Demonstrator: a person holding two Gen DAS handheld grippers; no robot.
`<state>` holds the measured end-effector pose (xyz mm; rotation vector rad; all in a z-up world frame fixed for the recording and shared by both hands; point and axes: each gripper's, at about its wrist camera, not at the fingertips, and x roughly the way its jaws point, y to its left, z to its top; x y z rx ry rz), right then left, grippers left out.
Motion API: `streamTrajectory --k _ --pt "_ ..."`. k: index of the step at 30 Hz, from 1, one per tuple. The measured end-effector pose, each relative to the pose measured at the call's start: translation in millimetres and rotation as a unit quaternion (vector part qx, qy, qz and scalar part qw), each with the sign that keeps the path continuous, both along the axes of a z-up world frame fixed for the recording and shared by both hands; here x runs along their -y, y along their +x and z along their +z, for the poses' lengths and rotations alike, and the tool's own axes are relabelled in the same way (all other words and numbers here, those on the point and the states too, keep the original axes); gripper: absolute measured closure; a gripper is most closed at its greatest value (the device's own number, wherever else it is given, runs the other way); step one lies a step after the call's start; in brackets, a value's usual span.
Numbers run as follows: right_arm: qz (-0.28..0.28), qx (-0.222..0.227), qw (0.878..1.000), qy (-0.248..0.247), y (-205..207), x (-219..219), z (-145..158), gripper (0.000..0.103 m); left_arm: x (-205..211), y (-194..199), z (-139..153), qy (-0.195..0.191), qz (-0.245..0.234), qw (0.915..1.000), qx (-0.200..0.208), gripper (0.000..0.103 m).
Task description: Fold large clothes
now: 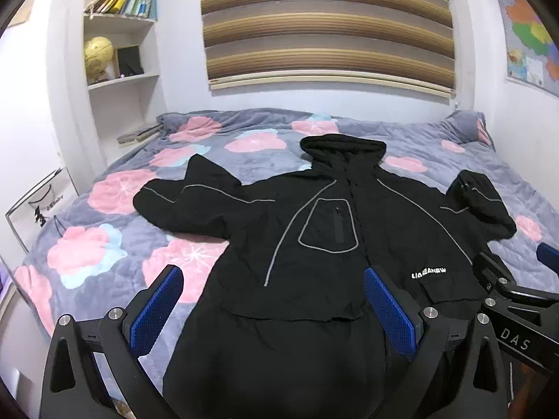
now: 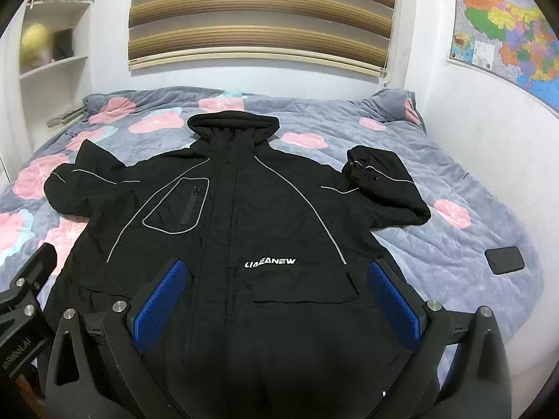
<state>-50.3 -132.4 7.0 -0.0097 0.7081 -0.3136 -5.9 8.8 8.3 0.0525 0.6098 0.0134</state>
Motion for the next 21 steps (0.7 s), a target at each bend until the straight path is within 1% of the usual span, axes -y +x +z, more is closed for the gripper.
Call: streamTrajectory --k 5,6,7,10,13,21 --pt "0.002 -0.002 1.000 0.001 0.3 1.6 0.8 0.000 -2.5 6.2 -8.1 -0.002 0.005 1.0000 -0.008 0.001" --pt "0.002 -0.002 1.000 0.001 0.4 1.8 0.9 0.000 -0.3 6.4 -5.3 -0.002 0.005 0.9999 -0.013 0.001" --pt "0.001 -0.003 1.000 0.000 0.2 2.0 0.8 0.000 -3.6 5.3 -6.1 -0.011 0.003 0.9999 -0.010 0.001" --pt "0.002 -0.003 1.000 0.001 0.2 2.0 0.7 0.000 -5.4 6.3 -7.2 -0.014 0.005 0.9997 -0.017 0.001" --pt "0.002 -0.005 1.000 0.003 0.4 1.3 -0.1 0.000 -6.2 5.3 -7.1 -0.002 0.007 0.9998 -0.019 0.001" --pt "0.004 -0.016 1.000 0.007 3.9 -1.5 -5.1 0.000 -10.2 13.4 -17.1 -0.020 0.010 0.9993 -0.032 0.001"
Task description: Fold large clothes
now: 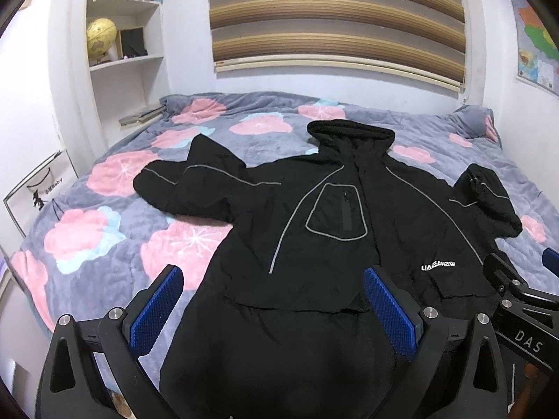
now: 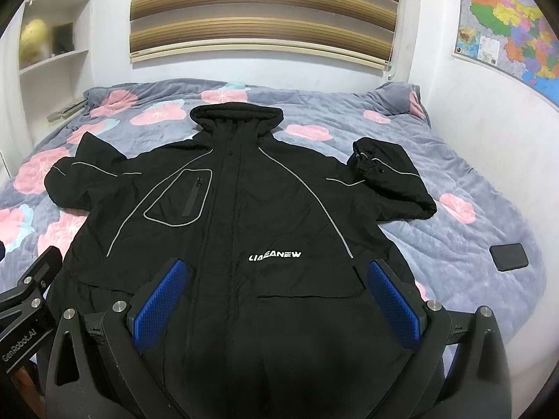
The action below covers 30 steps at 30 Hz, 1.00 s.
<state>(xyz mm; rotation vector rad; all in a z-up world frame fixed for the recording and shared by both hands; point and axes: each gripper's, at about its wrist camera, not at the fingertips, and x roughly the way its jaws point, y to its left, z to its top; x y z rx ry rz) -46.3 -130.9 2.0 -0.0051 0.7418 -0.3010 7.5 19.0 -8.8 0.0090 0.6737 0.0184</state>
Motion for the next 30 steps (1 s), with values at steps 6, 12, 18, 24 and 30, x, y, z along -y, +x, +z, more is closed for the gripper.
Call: streamTrajectory --k 6,12,18,24,30 --pt "0.003 -0.009 1.000 -0.003 7.0 -2.7 -3.7 0.000 -3.4 4.4 -4.8 0.004 0.006 1.0000 -0.005 0.001" --pt "0.008 -0.018 1.000 0.000 12.8 -3.7 -8.0 0.000 -7.9 9.1 -11.5 0.000 0.009 0.9999 -0.011 0.001" --pt "0.008 -0.020 1.000 0.001 15.8 -4.0 -8.2 0.000 -12.1 13.7 -15.6 -0.004 0.012 0.9999 -0.009 0.001" --pt "0.007 -0.030 0.999 0.009 23.2 -2.9 -13.1 0.000 -13.0 17.4 -22.5 -0.003 0.011 0.9997 -0.021 0.001" --pt "0.007 -0.031 0.999 0.011 23.8 -1.7 -16.3 0.000 -11.0 19.7 -26.1 0.000 0.010 0.9996 -0.026 0.001"
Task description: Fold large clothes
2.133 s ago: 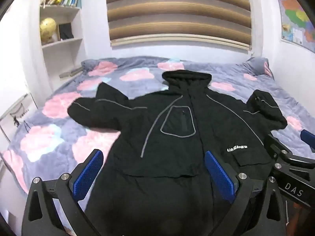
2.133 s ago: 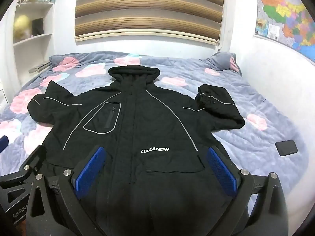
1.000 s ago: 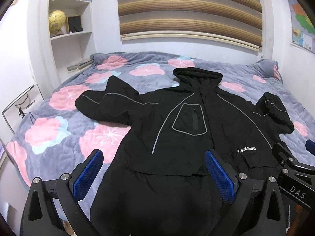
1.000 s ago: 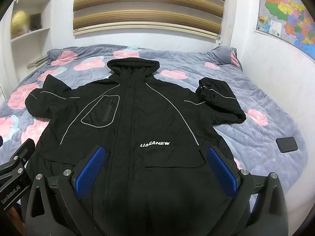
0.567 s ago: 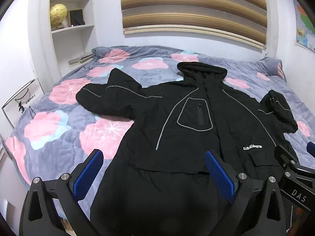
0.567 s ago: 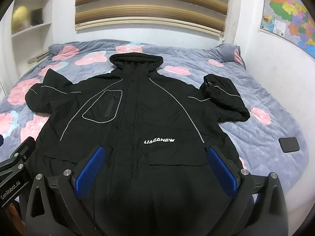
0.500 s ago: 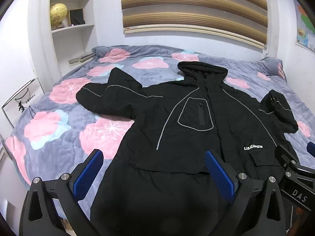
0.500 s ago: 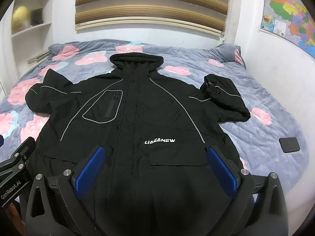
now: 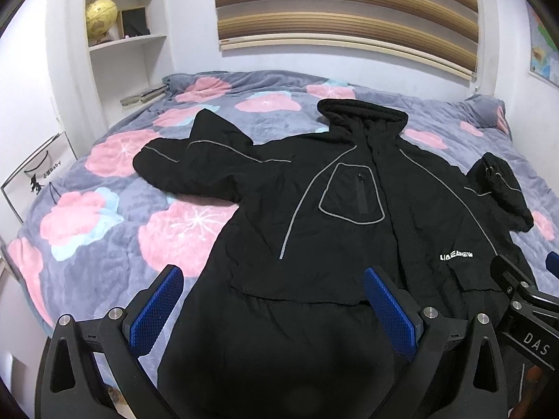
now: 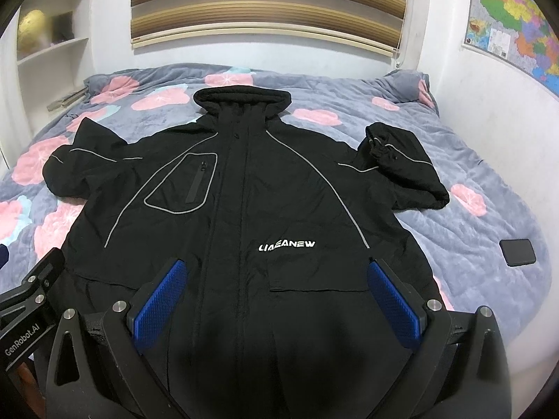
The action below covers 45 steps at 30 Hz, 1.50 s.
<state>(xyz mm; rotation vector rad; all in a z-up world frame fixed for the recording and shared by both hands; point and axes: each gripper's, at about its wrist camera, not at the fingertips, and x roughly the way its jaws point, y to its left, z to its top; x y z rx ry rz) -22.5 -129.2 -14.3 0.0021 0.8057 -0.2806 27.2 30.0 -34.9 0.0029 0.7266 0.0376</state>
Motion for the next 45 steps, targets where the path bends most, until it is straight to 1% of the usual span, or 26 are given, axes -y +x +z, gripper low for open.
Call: streamTrajectory --k 5,12,17,21,24,27,29,30,31,32,34,36,39,41,45 --pt "-0.001 -0.001 1.000 0.000 -0.4 0.5 -0.8 0.000 1.5 0.9 -1.4 -0.005 -0.003 1.0000 0.003 0.001" --pt "-0.001 -0.005 1.000 -0.001 2.2 2.1 -5.4 0.000 4.0 1.9 -5.4 0.002 -0.004 1.0000 -0.005 0.001" --pt "-0.017 0.002 1.000 -0.017 1.9 19.7 -5.3 0.000 10.6 6.5 -9.0 0.008 -0.006 0.9999 -0.012 0.001" --pt "-0.051 0.006 0.999 -0.019 4.3 59.1 -6.5 0.000 29.0 13.3 -8.3 0.025 -0.021 0.9994 -0.009 0.001" --pt "-0.077 0.015 0.997 -0.016 9.2 98.4 -4.9 0.000 53.2 20.3 -3.6 0.043 -0.045 0.9980 0.000 0.001" --pt "-0.105 0.037 0.994 -0.003 19.6 150.5 0.6 0.000 83.8 31.3 1.7 0.069 -0.076 0.9947 0.008 0.001" --pt "-0.119 0.055 0.991 0.008 34.8 191.2 4.9 0.000 104.3 42.4 3.8 0.075 -0.095 0.9926 0.011 0.001" --pt "-0.121 0.057 0.991 0.013 43.2 206.1 6.3 0.002 110.9 45.7 4.3 0.072 -0.101 0.9922 0.013 0.001" --pt "-0.122 0.058 0.991 0.015 55.5 221.5 5.9 0.005 119.1 50.9 4.6 0.067 -0.107 0.9918 0.014 0.001" --pt "-0.120 0.055 0.991 0.014 68.8 235.9 5.0 0.005 128.6 57.4 4.7 0.065 -0.114 0.9913 0.011 0.001" --pt "-0.102 0.045 0.994 0.011 100.1 258.6 -1.5 0.008 146.9 71.6 4.5 0.056 -0.129 0.9901 0.007 0.001" --pt "-0.081 0.023 0.996 0.002 126.6 270.8 -12.8 0.010 161.6 82.6 4.7 0.057 -0.135 0.9892 0.004 0.001" --pt "-0.073 -0.009 0.997 -0.008 165.6 282.3 -38.5 0.012 180.1 97.3 6.2 0.060 -0.144 0.9877 0.004 0.001" --pt "-0.060 -0.024 0.998 0.001 186.3 287.5 -57.5 0.015 192.3 106.1 6.9 0.065 -0.150 0.9865 0.007 0.001" --pt "-0.060 -0.047 0.997 0.021 208.4 294.0 -86.2 0.020 210.9 127.5 0.6 0.076 -0.159 0.9843 -0.003 0.001"
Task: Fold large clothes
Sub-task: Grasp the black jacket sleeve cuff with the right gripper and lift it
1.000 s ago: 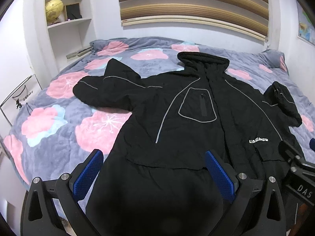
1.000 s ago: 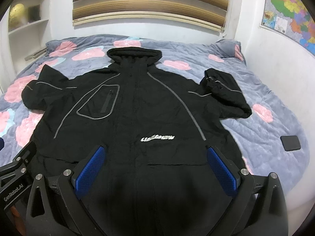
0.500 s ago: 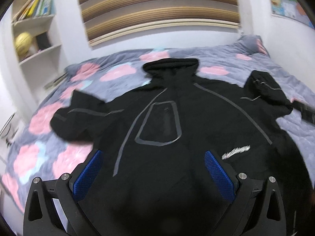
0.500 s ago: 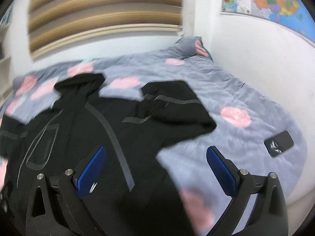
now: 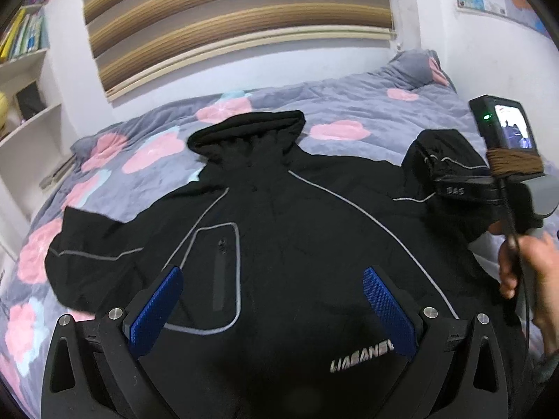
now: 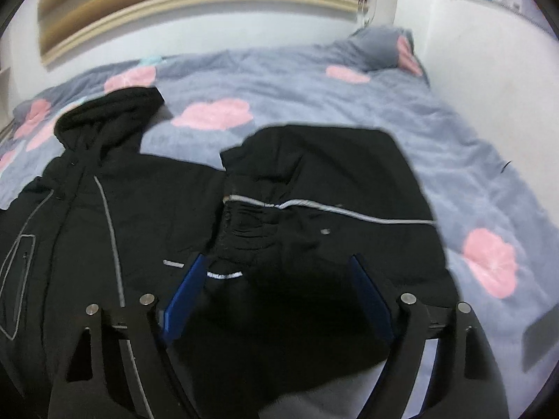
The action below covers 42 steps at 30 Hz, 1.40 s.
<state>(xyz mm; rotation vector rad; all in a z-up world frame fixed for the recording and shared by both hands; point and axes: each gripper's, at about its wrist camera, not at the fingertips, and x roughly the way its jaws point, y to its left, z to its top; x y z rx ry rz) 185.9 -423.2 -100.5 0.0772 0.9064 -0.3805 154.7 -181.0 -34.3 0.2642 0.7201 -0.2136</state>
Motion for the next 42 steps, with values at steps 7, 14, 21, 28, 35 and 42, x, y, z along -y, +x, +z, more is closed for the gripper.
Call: streamTrajectory --k 7,14,21,28,35,42 --pt "0.028 -0.001 1.000 -0.014 14.3 7.2 -11.0 0.048 39.9 39.8 -18.0 -0.013 -0.030 0.9983 -0.049 0.001" --pt "0.026 0.060 0.998 -0.005 -12.5 38.7 35.6 0.082 96.8 62.2 -35.5 0.005 -0.085 0.9931 -0.080 0.028" --pt "-0.056 0.136 0.989 0.005 -78.9 131.6 108.8 0.083 153.1 74.6 -44.5 -0.016 -0.145 0.9833 -0.109 0.029" --pt "-0.161 0.123 0.977 0.060 -126.2 253.9 95.7 0.083 216.9 79.4 -67.0 -0.002 -0.184 0.9760 -0.117 0.029" --pt "-0.204 0.104 0.949 0.216 -147.7 324.9 22.2 0.064 245.2 87.6 -102.6 -0.004 -0.189 0.9692 -0.157 0.029" --pt "-0.205 0.119 0.937 0.255 -125.0 337.3 -0.8 0.030 243.9 89.1 -113.2 -0.027 -0.193 0.9681 -0.157 0.025"
